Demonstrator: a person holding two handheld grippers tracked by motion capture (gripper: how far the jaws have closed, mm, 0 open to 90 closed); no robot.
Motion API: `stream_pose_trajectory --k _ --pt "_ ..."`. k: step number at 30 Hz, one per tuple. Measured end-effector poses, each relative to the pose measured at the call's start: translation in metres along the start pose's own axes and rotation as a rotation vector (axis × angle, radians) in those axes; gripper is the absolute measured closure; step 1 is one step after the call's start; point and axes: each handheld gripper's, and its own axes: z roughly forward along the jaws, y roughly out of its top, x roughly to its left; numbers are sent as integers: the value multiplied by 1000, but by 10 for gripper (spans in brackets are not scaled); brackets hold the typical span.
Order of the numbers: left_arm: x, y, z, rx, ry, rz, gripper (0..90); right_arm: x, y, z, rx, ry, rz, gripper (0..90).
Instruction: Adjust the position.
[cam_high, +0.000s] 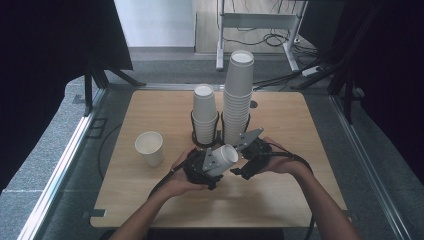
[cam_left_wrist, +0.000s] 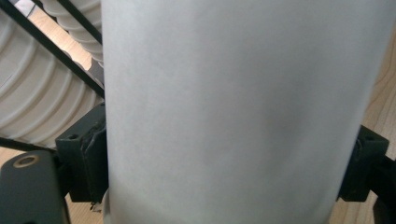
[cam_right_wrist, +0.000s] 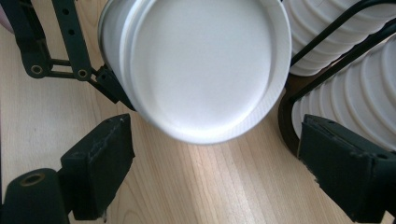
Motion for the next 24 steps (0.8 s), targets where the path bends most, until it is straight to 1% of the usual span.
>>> stream_pose_trajectory --k 2,5,9,11,12,13,15,17,19,22,23,24 --pt "-2 1 2 8 1 12 126 -1 0 1 17 1 -5 110" --pt "-6 4 5 23 10 42 126 -1 -2 2 41 4 -11 109" --pt "-10 10 10 34 12 70 126 0 -2 5 92 20 -35 108" --pt "-13 13 12 47 16 89 126 0 0 7 118 31 -49 108" --pt "-15 15 13 53 23 98 126 0 2 8 128 45 -48 108" --pt "-17 17 15 68 33 122 126 0 3 9 140 56 -55 108" --pt "-20 19 17 73 44 140 126 -1 5 13 181 60 -72 105" --pt "-21 20 18 74 47 140 126 -3 6 15 204 77 -72 111" --pt "-21 22 19 85 53 170 126 -3 7 18 223 87 -73 115" --pt "-25 24 22 75 66 162 126 -3 10 23 248 112 -83 134" --pt "-25 25 20 95 73 178 126 -3 11 24 257 120 -83 140" --pt "-26 25 21 97 68 180 126 -3 12 26 263 127 -86 145"
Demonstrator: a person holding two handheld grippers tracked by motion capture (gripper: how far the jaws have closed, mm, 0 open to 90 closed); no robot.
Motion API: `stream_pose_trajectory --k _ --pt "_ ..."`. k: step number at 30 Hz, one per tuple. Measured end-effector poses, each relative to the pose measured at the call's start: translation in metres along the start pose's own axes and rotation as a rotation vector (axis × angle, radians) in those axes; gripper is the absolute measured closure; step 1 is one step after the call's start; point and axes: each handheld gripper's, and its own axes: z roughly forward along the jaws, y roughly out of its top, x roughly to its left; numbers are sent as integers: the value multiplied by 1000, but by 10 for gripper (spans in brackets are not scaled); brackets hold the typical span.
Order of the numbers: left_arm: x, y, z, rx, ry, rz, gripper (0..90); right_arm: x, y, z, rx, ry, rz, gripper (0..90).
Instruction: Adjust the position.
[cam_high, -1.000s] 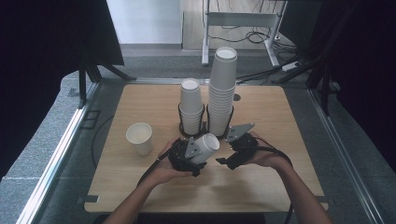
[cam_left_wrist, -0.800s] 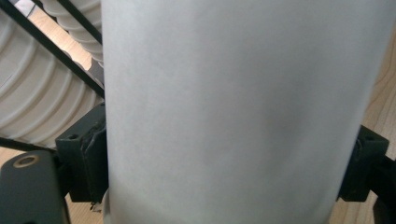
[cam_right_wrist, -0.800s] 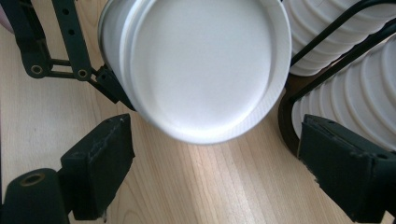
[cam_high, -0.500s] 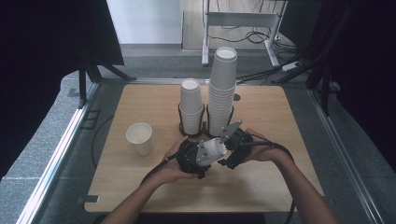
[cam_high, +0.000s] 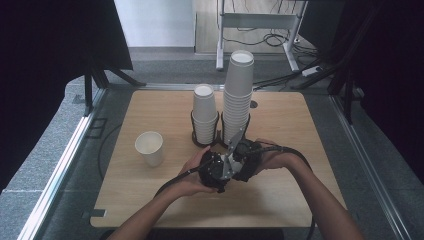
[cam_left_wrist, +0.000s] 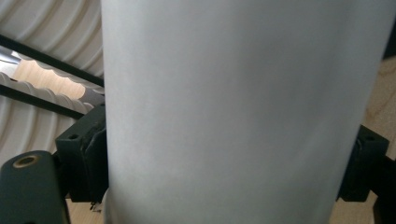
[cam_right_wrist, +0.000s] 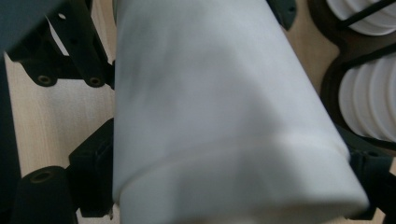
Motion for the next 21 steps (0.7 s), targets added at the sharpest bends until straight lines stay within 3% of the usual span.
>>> stream_pose_trajectory --k 1,2,4,7,16,19,21 --pt "2 1 -1 18 4 28 126 -1 1 1 5 8 -3 161" --pt "1 1 -1 23 6 29 126 -2 2 2 6 20 -13 194" --pt "-3 0 3 -7 5 -26 126 -1 3 3 6 38 -11 216" --pt "-3 0 4 -2 5 -11 126 -3 3 4 19 48 -13 224" --pt "-6 3 5 -5 10 -17 110 -2 -1 2 11 52 -16 234" --pt "-2 3 3 -4 10 -23 52 -2 -4 2 -3 54 -25 235" --pt "-1 3 2 -21 -15 -40 9 -2 -7 3 -16 53 -21 235"
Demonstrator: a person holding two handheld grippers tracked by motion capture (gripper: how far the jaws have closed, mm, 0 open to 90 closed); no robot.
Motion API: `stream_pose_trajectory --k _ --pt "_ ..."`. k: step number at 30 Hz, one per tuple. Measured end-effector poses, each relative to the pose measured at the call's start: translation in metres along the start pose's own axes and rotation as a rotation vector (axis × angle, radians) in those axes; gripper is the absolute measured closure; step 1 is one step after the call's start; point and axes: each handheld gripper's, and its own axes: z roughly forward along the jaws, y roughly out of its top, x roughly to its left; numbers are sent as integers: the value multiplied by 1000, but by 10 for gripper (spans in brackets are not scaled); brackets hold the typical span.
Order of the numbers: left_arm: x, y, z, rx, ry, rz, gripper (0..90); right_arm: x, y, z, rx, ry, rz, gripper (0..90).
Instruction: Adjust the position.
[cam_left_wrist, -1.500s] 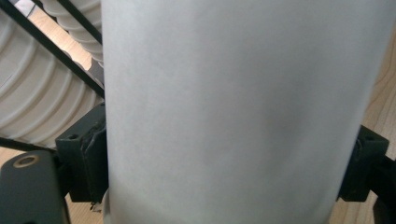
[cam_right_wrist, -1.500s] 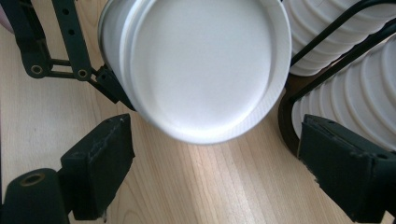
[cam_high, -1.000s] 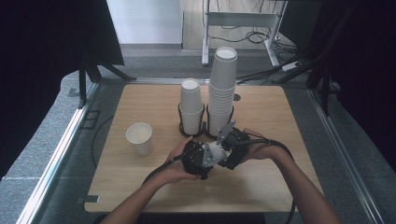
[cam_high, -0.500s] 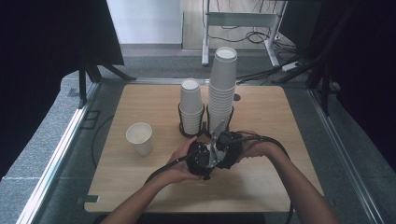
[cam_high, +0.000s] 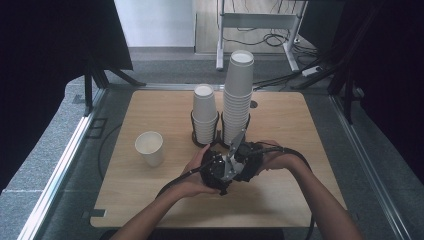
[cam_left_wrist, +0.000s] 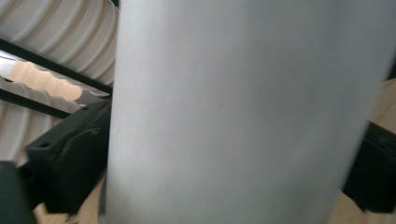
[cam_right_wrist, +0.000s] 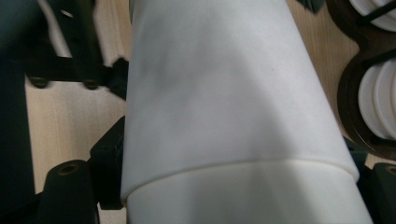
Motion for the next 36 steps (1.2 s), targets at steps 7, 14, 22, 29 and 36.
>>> stream_pose_trajectory --k 7,14,22,29,36 --pt "0 -4 -5 -16 19 -29 0 -2 -10 4 -28 -9 54 236" --pt "0 -10 -20 -66 24 -44 0 -7 -19 5 -71 -45 73 235" --pt "5 -25 -35 -123 22 -127 0 -6 -26 8 -146 -59 116 235" --pt "15 -36 -44 -172 -13 -252 6 -4 -29 14 -194 -82 132 235" --pt "18 -46 -47 -197 -18 -323 26 -3 -30 17 -247 -99 161 234"
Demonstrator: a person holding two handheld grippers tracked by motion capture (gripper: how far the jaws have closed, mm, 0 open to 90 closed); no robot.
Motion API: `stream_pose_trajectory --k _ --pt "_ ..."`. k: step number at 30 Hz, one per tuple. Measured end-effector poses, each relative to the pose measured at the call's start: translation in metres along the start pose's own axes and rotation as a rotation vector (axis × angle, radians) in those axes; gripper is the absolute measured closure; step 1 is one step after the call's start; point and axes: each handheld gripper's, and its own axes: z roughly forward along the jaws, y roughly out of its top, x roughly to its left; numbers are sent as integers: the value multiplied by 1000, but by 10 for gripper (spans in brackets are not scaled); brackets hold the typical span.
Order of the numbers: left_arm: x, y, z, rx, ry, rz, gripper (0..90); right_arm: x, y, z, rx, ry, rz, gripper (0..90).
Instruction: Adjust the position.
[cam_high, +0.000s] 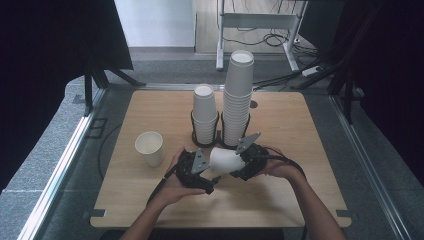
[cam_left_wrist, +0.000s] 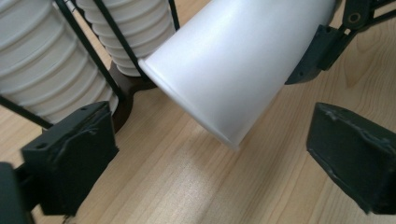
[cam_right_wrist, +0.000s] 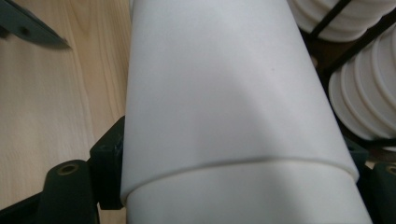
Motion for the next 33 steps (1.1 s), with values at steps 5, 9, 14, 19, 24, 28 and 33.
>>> stream_pose_trajectory --k 5,9,14,19,24,28,33 --pt "0 -5 -1 -4 0 -24 35 2 -2 2 -44 -8 38 233" --pt "3 -7 -4 -16 -5 -54 37 3 -1 2 -85 -18 62 233" --pt "5 -10 -6 -24 -4 -80 41 4 0 1 -142 -36 103 232" --pt "4 -12 -8 -31 -15 -104 44 6 -4 5 -210 -44 146 233" --pt "5 -11 -9 -40 -15 -114 49 8 -9 8 -246 -52 176 232" --pt "7 -12 -10 -46 -16 -130 52 11 -9 6 -288 -62 188 232" --pt "8 -13 -11 -45 -18 -140 53 16 -12 8 -339 -100 208 232"
